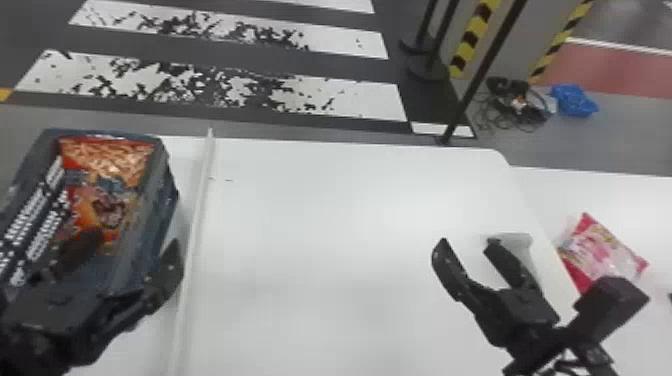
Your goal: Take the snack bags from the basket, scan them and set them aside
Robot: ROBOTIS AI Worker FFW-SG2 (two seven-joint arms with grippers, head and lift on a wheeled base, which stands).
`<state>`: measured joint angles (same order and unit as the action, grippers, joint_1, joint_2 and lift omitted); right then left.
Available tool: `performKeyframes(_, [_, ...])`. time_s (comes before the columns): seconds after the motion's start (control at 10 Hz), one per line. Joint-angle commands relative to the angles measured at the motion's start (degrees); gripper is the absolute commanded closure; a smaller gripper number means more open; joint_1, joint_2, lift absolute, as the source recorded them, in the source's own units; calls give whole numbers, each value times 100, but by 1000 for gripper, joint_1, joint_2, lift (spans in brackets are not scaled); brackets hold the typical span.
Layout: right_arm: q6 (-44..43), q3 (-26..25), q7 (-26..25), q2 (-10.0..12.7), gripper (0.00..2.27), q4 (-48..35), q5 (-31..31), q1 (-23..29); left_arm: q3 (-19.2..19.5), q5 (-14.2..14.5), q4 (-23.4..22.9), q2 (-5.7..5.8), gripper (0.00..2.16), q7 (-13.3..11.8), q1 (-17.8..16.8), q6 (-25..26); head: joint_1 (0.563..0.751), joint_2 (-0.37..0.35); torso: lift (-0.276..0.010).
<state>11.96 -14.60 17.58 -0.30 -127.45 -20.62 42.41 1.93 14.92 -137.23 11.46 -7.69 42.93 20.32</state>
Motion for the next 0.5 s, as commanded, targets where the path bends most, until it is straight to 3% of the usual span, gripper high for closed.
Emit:
performKeyframes(0.0, [13,28,9,-14,70,-52,32,4,291,169,3,-30,70,22,-276,127,695,-157,-75])
performKeyframes(0.2, [136,80,9,-58,70,-52,93,-14,326,178,240,-39,70,330,-892,215,695,-88,-75])
performKeyframes(0.4, [312,45,35,-22,70,-52,128,-32,326,196,741,-30,90,383,-1445,215,695,-55,-75])
